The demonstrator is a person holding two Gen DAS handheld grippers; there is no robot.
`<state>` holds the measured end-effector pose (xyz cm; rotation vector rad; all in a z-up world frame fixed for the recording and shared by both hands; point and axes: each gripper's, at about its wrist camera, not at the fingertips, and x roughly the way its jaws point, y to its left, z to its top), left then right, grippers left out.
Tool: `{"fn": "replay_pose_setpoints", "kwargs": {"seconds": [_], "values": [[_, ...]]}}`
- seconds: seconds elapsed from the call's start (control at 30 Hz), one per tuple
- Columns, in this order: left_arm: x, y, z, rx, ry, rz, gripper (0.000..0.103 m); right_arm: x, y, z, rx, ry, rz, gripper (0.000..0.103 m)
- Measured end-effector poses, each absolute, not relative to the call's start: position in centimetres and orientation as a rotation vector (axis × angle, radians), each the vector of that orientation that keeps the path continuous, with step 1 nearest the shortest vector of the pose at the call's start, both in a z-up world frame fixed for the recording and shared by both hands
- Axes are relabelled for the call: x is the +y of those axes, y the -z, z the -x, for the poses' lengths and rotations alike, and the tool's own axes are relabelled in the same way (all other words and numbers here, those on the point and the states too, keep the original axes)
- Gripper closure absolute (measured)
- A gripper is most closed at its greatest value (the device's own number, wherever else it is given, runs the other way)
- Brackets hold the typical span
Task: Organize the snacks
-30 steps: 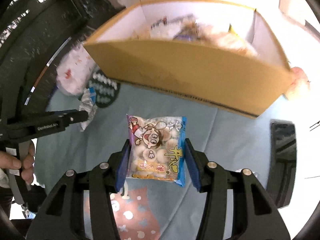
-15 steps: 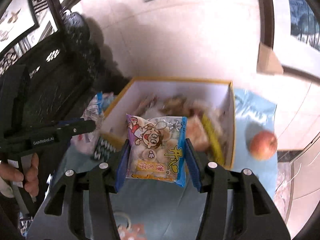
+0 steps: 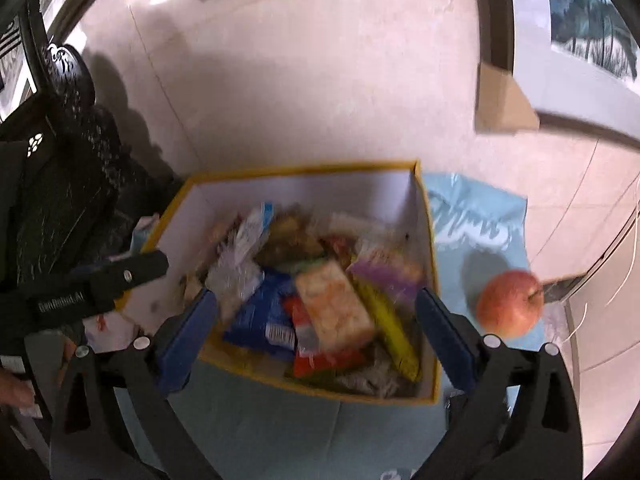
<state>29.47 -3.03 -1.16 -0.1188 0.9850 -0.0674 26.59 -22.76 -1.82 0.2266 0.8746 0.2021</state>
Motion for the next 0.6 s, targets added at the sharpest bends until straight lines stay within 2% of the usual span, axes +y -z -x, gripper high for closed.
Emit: {"fn": "replay_pose_setpoints", "kwargs": {"seconds": [0.23,0.6], "values": [[-2.2,0.9,-26.7,0.989,0.046,0.116,0.002,-22.3,2.2,-22.9,0.895,-0.208,-0.218,0.003],[-3.3,-2.8,-20.2,0.948,0.026,0.033,0.002,-22.3,-0.4,-17.7,0.864,-0.212,-0.172,0.003]]}}
